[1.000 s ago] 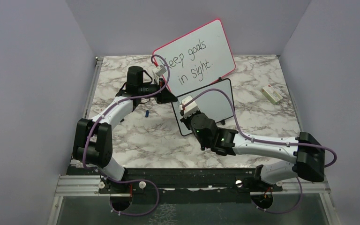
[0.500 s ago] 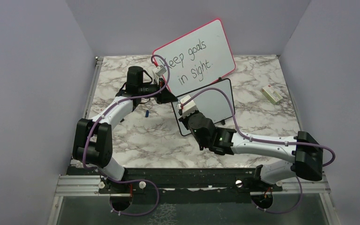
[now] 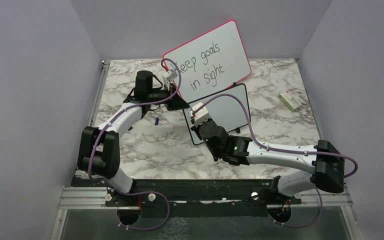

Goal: Write a sentence on the whiteboard

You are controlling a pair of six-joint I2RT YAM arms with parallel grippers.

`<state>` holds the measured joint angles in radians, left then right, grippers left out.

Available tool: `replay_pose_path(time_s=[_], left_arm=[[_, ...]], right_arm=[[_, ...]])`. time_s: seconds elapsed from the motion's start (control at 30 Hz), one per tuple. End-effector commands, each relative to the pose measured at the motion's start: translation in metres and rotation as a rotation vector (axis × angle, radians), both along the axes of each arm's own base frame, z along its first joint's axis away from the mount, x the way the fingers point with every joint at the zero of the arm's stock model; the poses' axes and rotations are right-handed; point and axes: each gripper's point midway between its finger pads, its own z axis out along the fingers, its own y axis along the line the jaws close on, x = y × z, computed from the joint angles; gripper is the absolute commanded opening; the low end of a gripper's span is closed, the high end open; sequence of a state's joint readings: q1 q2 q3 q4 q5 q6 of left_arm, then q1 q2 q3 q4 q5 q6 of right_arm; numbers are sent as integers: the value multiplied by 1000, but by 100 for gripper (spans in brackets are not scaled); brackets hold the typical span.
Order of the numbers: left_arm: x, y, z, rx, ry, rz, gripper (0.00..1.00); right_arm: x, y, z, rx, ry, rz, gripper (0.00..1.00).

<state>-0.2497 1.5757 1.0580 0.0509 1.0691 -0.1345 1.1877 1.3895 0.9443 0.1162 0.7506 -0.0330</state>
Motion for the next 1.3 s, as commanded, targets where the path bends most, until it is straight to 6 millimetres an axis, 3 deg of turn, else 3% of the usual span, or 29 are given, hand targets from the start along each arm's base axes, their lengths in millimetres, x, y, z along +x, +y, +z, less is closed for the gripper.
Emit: replay_pose_path(time_s=[0.0, 0.47, 0.9, 1.27], left_arm=[[-9, -1, -5, 6, 22, -24, 0], [-10, -1, -3, 4, 20, -27, 0], [-11, -1, -2, 1, 16, -31, 0], [-11, -1, -2, 2, 14, -31, 0]], right_arm=[[-4, -2, -7, -17, 45, -10, 0], [-14, -4, -25, -47, 125, 17, 1], [-17, -4, -27, -63, 148, 31, 0], [-15, -4, 11, 73, 63, 42, 0]])
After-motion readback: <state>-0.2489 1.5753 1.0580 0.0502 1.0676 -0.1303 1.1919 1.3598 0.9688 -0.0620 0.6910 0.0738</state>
